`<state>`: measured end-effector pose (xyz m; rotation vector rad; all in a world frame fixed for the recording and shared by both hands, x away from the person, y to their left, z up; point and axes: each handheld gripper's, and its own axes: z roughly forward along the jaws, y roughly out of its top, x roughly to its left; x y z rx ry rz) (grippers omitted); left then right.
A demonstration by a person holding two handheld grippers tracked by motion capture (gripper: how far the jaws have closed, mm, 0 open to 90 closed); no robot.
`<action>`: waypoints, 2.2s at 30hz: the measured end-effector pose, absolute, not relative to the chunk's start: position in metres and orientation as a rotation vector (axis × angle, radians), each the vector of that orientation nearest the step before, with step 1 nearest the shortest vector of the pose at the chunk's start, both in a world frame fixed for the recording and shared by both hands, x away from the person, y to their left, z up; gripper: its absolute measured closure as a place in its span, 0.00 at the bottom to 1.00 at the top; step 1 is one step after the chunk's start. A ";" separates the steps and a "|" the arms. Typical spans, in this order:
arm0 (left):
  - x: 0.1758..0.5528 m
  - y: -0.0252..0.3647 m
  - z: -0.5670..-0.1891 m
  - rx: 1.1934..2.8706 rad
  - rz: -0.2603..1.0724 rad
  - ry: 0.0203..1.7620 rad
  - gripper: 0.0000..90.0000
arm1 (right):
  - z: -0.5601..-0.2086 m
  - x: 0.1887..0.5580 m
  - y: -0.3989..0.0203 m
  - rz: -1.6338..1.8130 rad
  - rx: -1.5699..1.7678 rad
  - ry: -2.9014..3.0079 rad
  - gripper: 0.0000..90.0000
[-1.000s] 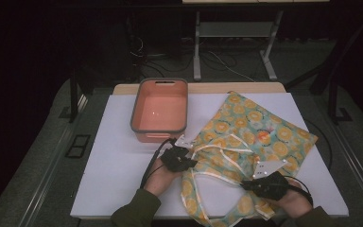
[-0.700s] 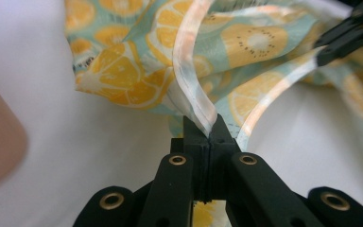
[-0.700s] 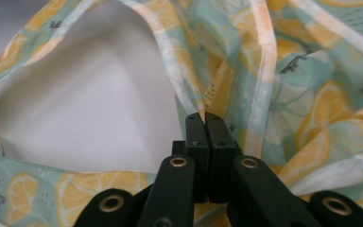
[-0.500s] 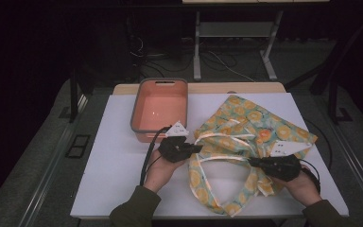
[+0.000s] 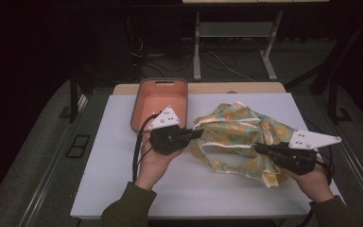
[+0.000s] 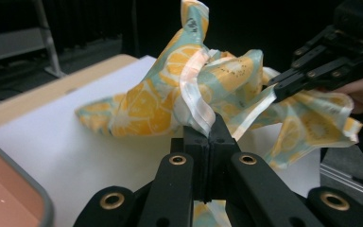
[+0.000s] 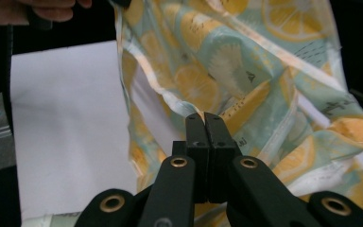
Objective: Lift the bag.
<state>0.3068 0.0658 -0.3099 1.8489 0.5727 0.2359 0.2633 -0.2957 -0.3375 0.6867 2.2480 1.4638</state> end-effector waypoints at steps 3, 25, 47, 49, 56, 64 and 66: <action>0.318 0.065 -0.316 1.855 0.235 0.605 0.99 | -0.335 0.274 -0.300 1.451 0.713 2.218 1.00; 0.420 0.007 -0.353 1.975 0.349 0.853 0.99 | -0.370 0.393 -0.333 1.227 1.107 2.122 1.00; 0.444 0.001 -0.366 2.015 0.329 0.968 0.55 | -0.412 0.436 -0.329 1.050 1.315 2.233 0.97; 0.440 0.003 -0.363 2.020 0.325 0.948 0.50 | -0.414 0.436 -0.331 1.088 1.352 2.226 0.86; 0.426 0.017 -0.351 1.997 0.308 0.868 0.36 | -0.393 0.421 -0.344 1.303 1.368 2.176 0.52; 0.401 0.031 -0.337 1.985 0.295 0.772 0.29 | -0.366 0.394 -0.346 1.378 1.267 2.177 0.37; 0.392 0.036 -0.336 1.987 0.287 0.747 0.28 | -0.361 0.384 -0.342 1.390 1.228 2.190 0.35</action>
